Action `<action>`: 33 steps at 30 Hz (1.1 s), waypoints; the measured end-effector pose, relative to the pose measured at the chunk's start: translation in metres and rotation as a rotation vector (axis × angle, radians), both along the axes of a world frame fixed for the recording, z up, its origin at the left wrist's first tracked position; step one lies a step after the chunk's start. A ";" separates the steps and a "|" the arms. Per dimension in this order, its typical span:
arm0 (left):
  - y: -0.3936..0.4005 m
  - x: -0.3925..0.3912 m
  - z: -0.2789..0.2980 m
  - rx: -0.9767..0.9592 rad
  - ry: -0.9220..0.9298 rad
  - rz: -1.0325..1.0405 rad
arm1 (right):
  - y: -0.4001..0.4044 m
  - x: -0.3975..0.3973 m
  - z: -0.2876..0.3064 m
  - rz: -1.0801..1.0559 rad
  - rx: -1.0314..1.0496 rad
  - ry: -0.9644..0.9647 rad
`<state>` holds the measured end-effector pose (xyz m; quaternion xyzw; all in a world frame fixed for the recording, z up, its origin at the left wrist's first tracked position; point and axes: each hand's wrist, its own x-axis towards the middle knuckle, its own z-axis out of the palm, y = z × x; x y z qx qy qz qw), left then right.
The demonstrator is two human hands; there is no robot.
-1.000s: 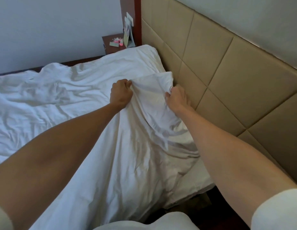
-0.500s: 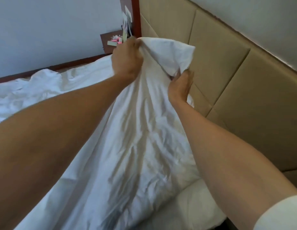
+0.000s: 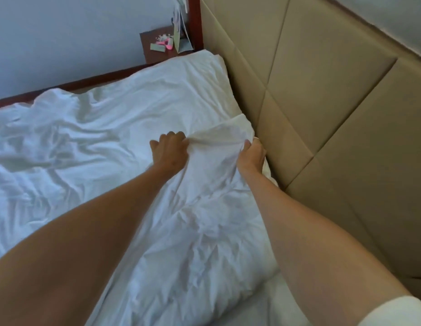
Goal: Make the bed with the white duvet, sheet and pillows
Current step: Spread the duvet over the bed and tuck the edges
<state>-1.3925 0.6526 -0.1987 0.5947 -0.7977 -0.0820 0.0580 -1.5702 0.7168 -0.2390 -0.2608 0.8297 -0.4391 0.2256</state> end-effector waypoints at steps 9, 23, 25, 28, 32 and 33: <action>0.036 0.026 0.019 0.246 -0.007 0.078 | -0.020 0.051 0.035 0.050 0.182 -0.166; 0.145 0.193 0.054 0.470 0.020 0.017 | 0.112 0.250 0.082 0.538 0.406 -0.120; 0.174 0.230 0.060 0.470 0.055 0.020 | 0.138 0.287 0.092 0.564 0.410 -0.071; 0.223 0.296 0.068 0.499 0.101 0.061 | 0.180 0.350 0.107 0.628 0.413 -0.028; 0.273 0.382 0.071 0.531 0.164 0.123 | 0.228 0.431 0.120 0.733 0.421 0.023; 0.284 0.403 0.070 0.538 0.167 0.134 | 0.239 0.449 0.119 0.752 0.426 0.033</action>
